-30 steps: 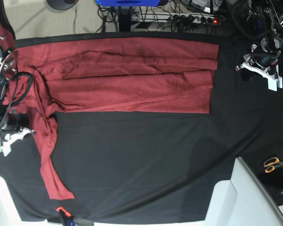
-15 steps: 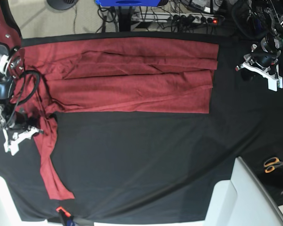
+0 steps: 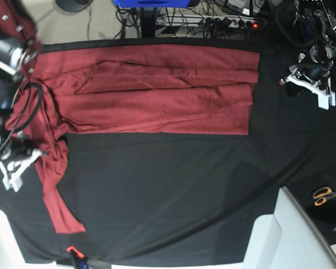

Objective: Fold the T-shirt properly
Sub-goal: 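Fold the held sleeve over onto the folded shirt with the right gripper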

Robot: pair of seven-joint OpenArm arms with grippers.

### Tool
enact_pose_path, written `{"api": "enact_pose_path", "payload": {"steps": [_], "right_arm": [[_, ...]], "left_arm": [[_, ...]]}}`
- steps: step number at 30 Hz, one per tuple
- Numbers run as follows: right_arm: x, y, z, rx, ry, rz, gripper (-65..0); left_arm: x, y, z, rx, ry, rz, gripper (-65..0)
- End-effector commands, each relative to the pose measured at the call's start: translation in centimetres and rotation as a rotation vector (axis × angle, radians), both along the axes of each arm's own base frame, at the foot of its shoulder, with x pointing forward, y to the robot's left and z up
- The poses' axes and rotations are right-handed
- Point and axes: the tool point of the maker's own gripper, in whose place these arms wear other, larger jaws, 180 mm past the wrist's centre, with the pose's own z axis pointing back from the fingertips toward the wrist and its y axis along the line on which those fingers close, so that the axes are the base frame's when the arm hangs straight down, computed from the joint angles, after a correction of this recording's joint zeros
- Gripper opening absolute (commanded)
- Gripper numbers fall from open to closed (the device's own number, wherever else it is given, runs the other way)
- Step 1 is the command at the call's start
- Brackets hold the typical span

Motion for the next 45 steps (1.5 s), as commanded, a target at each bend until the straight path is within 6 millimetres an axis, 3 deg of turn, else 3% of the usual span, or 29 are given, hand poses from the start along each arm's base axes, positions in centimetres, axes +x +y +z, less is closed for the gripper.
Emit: {"api": "enact_pose_path", "payload": {"steps": [1, 6, 12, 19, 29, 39, 41, 45], "right_arm": [[0.4, -0.4, 1.7, -0.036, -0.048, 0.010, -65.0], [-3.3, 3.0, 3.2, -0.115, -0.062, 0.108, -65.0], [-7.7, 7.1, 3.3, -0.164, -0.050, 0.230, -65.0], [-11.6, 10.8, 3.1, -0.156, -0.038, 0.323, -65.0], [-15.1, 13.5, 2.2, -0.136, 0.005, 0.408, -65.0], [-16.1, 15.0, 1.6, -0.117, 0.030, 0.455, -64.4], [-16.0, 14.9, 1.8, -0.122, 0.024, 0.454, -59.3], [-15.5, 14.4, 3.1, -0.158, 0.015, 0.455, -41.0]], "left_arm": [[1.1, 0.6, 1.3, 0.020, -0.047, -0.007, -65.0], [1.3, 0.6, 1.4, 0.019, -0.051, -0.008, -65.0], [1.7, 0.6, 1.5, 0.018, -0.061, -0.007, -65.0], [1.4, 0.6, 1.0, 0.009, -0.047, 0.000, -65.0], [1.4, 0.6, 1.0, 0.009, -0.047, 0.000, -65.0], [1.4, 0.6, 1.0, 0.009, -0.047, 0.000, -65.0], [1.4, 0.6, 1.0, 0.009, -0.047, 0.000, -65.0], [1.4, 0.6, 1.0, 0.009, -0.047, 0.000, -65.0]]}}
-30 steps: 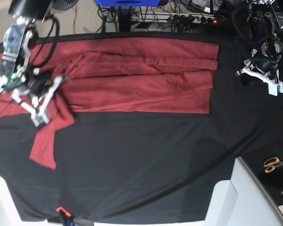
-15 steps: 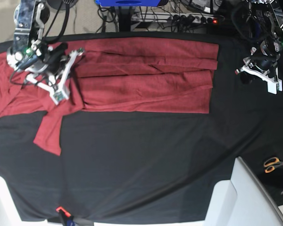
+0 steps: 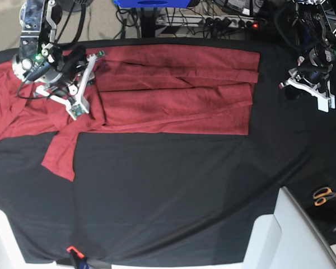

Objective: Fold the T-shirt properly
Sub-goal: 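Fold the held sleeve over onto the folded shirt with the right gripper, then lower the right gripper and grasp the sleeve end again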

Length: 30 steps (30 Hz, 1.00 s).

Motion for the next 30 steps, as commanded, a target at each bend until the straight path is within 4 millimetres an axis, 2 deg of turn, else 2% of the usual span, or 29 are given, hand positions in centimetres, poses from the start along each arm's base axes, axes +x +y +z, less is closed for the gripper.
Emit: {"api": "enact_pose_path", "payload": {"steps": [1, 3, 4, 8, 12, 15, 19, 24, 30], "right_arm": [[1.5, 0.1, 1.7, 0.007, -0.073, 0.004, -37.2], [3.1, -0.2, 2.9, 0.001, -0.124, -0.001, -32.9], [4.3, -0.6, 3.5, -0.003, -0.152, -0.014, -32.7], [10.8, -5.1, 4.8, 0.005, -0.219, -0.171, -32.4], [16.4, -8.9, 3.3, 0.109, -0.175, -0.326, -32.9], [19.7, -10.1, 1.9, 0.205, -0.172, -0.374, -32.9], [21.7, -10.9, -0.4, 0.301, -0.160, -0.438, -32.9], [22.1, -13.8, -2.5, 0.312, -0.195, -0.625, -32.9], [22.5, -14.9, -2.2, 0.308, -0.226, -0.646, -32.9]], "left_arm": [[0.7, 0.6, 1.2, 0.020, -0.041, -0.006, -65.0], [0.7, 0.6, 1.2, 0.020, -0.041, -0.006, -65.0], [0.7, 0.6, 1.1, 0.020, -0.039, -0.006, -65.0], [0.6, 0.7, 1.6, 0.030, -0.048, -0.007, -65.0], [-0.6, 0.8, 1.4, 0.040, -0.031, -0.013, -65.0], [-1.3, 0.6, 1.6, 0.053, -0.023, -0.026, -65.0], [-2.0, 0.7, 1.8, 0.064, -0.014, -0.033, -65.0], [-2.1, 0.8, 1.7, 0.067, -0.009, -0.034, -65.0], [-1.9, 0.8, 1.8, 0.067, -0.015, -0.033, -65.0]]}}
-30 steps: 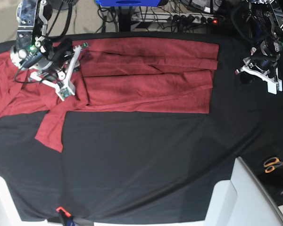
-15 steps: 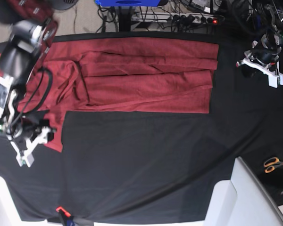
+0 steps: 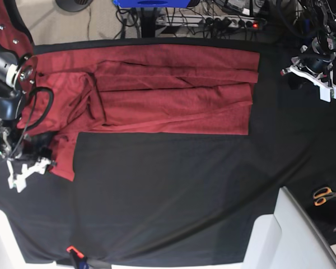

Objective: Fold the T-shirt properly
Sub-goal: 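Lower the right gripper and grasp the sleeve end again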

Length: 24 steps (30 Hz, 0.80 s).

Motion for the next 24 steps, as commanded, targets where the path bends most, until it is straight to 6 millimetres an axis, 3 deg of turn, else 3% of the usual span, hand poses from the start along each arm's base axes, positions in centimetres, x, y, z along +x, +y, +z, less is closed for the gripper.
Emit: {"api": "enact_pose_path", "payload": {"steps": [1, 10, 15, 20, 22, 24], "right_arm": [[2.1, -1.2, 2.3, -0.014, -0.072, -0.017, -32.9], [1.8, -0.3, 1.4, 0.007, -0.082, -0.025, -32.9], [1.4, 0.9, -0.4, 0.066, -0.074, -0.051, -32.9], [1.0, 0.9, -0.9, 0.073, -0.073, -0.060, -33.5], [1.0, 0.9, -0.9, 0.073, -0.073, -0.060, -40.5], [1.1, 0.8, -0.7, 0.071, -0.074, -0.061, -55.5]], "left_arm": [[0.8, 0.6, 1.2, 0.018, -0.042, -0.005, -65.0], [0.5, 0.6, 1.0, 0.018, -0.034, -0.005, -65.0], [-0.8, 0.3, 0.6, 0.018, -0.009, -0.029, -65.0], [-2.5, 0.4, 1.2, 0.022, -0.035, -0.103, -65.0], [-3.1, 1.0, 1.5, 0.031, -0.043, -0.093, -65.0], [-3.8, 1.4, 1.5, 0.036, -0.038, -0.091, -65.0]]}}
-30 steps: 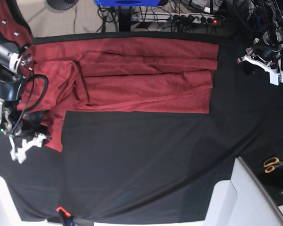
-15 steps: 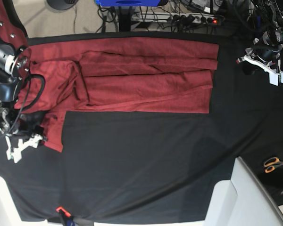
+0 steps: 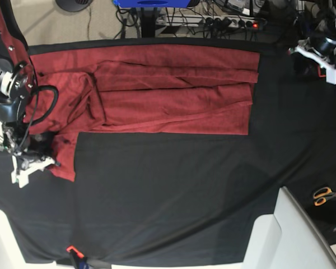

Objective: Fold the T-shirt properly
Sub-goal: 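Lower the right gripper and grasp the sleeve end again, then drag the sleeve end across the folded shirt toward the hem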

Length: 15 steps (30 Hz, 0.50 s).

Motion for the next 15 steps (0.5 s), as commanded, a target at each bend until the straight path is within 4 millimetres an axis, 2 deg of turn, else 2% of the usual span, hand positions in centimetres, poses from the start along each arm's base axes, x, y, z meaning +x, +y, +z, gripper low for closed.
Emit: {"api": "enact_pose_path", "payload": {"steps": [1, 2, 4, 6, 9, 13, 15], "right_arm": [[1.1, -0.5, 1.2, -0.007, -0.027, 0.004, -63.6], [1.3, -0.5, 1.3, -0.010, -0.030, 0.004, -65.0], [1.5, -0.7, 1.8, -0.023, -0.042, 0.013, -63.5], [1.4, -0.2, 2.1, -0.035, -0.029, 0.040, -65.0], [1.0, 0.5, 3.9, -0.087, -0.049, 0.122, -65.0], [-1.1, 3.7, 7.0, -0.175, -0.088, 0.252, -65.0], [-3.0, 5.2, 8.2, -0.222, -0.084, 0.291, -65.0]], "left_arm": [[0.3, 0.6, 1.0, 0.019, -0.030, -0.008, -65.0], [0.3, 0.7, 1.0, 0.020, -0.029, -0.010, -65.0], [-0.3, 0.8, 0.8, 0.022, -0.015, -0.011, -65.0], [-0.6, 0.7, 0.9, 0.027, -0.008, -0.017, -65.0], [-0.7, 1.1, 1.1, 0.038, -0.003, -0.025, -65.0], [-0.5, 1.2, 1.2, 0.044, -0.001, -0.053, -65.0], [-0.4, 1.2, 1.2, 0.044, -0.006, -0.053, -65.0]]}}
